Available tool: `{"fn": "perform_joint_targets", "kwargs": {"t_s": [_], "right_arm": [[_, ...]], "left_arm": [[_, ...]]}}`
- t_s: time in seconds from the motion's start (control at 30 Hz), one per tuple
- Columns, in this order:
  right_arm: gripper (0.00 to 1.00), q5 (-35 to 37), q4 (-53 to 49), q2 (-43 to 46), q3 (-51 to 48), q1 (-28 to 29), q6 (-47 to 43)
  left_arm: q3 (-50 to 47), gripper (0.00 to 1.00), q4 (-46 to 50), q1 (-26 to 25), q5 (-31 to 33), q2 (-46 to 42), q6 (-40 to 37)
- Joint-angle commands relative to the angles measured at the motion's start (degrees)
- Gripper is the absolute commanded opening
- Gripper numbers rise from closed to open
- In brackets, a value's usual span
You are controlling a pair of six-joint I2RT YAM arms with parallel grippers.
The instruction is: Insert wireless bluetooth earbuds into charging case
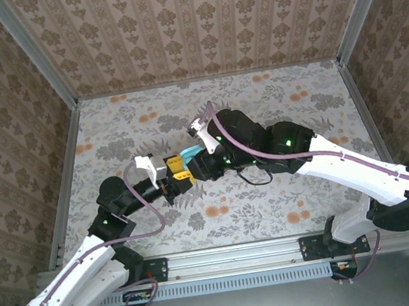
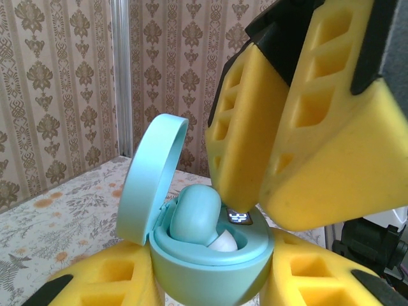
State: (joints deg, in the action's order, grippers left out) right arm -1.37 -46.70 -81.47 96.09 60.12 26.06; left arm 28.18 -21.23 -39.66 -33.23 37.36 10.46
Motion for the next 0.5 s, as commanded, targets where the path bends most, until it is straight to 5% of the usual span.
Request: {"fn": "perform_joint_targets", "kwargs": {"t_s": [0.0, 0.47], "right_arm": [[0.34, 2.8, -2.8, -0.2, 2.6, -0.6, 2.0], [0.39, 1.4, -4.4, -4.2, 6.4, -0.8, 2.6]], "left_arm": [[1.2, 0.23, -3.0, 0.3, -1.1, -0.5, 0.4], [1.0, 0.23, -2.6, 0.4, -1.0, -1.1, 0.3]]}}
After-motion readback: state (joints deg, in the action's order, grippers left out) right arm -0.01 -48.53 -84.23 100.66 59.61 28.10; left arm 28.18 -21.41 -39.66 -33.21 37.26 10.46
